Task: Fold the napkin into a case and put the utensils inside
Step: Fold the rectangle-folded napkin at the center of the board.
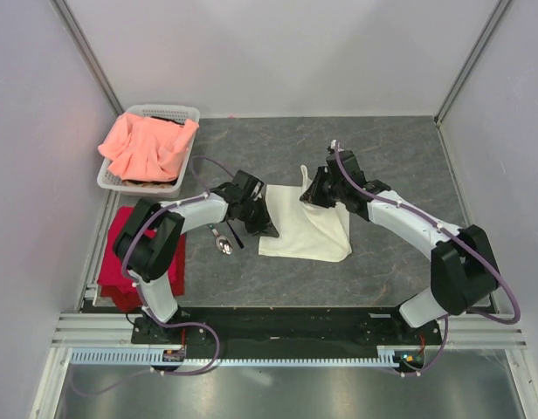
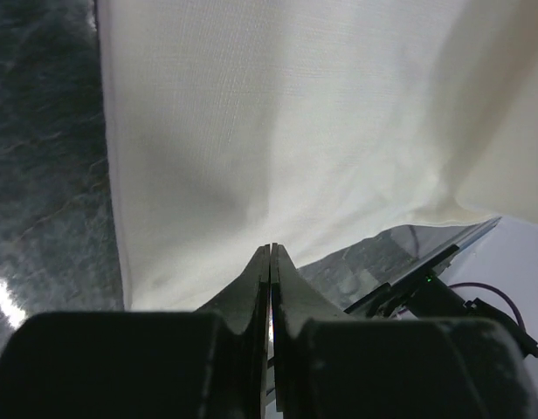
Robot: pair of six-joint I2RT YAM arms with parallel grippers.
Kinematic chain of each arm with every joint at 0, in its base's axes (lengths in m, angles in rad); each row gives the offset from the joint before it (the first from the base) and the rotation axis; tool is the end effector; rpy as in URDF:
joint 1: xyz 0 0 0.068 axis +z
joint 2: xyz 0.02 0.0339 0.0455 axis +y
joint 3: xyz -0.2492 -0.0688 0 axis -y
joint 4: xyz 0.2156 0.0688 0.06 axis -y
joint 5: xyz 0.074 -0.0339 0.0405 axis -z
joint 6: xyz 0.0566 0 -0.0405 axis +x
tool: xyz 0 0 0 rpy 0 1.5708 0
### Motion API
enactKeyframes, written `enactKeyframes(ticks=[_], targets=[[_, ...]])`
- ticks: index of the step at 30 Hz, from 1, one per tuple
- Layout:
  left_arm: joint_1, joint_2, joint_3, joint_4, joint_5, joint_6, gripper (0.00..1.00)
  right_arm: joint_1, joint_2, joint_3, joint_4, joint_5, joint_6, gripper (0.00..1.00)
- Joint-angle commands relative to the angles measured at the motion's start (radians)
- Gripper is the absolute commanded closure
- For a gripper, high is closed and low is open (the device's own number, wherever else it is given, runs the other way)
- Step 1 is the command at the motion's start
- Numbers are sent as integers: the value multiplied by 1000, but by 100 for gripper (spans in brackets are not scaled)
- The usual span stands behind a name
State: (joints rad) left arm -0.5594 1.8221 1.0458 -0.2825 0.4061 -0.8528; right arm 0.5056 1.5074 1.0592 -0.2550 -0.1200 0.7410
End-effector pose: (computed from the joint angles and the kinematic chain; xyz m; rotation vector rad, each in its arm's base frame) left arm 0.2759 -0.1992 0.1368 -0.2660 2.8563 -0.9352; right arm 0.2800 0.1628 0.2387 0.2149 2.3849 0.7640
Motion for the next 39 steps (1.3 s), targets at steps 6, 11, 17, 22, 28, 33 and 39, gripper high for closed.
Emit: enactKeyframes(ticks=[6,11,17,22,28,33,39], targets=[[99,-8,-44,16,8,55,94,76,69,13,154,0,64,100],[98,31,-53,29,3,51,94,120,122,33,180,16,75,100],[98,37,-90,52,-1,44,95,148,183,59,212,20,90,100],[98,36,-99,60,-7,44,95,172,218,100,223,25,115,100],[98,32,-101,66,-6,41,95,189,280,122,247,5,143,100],[98,22,-98,63,-6,43,95,194,316,131,246,6,141,100],[98,16,-98,59,-4,43,95,195,375,140,295,-21,150,100]])
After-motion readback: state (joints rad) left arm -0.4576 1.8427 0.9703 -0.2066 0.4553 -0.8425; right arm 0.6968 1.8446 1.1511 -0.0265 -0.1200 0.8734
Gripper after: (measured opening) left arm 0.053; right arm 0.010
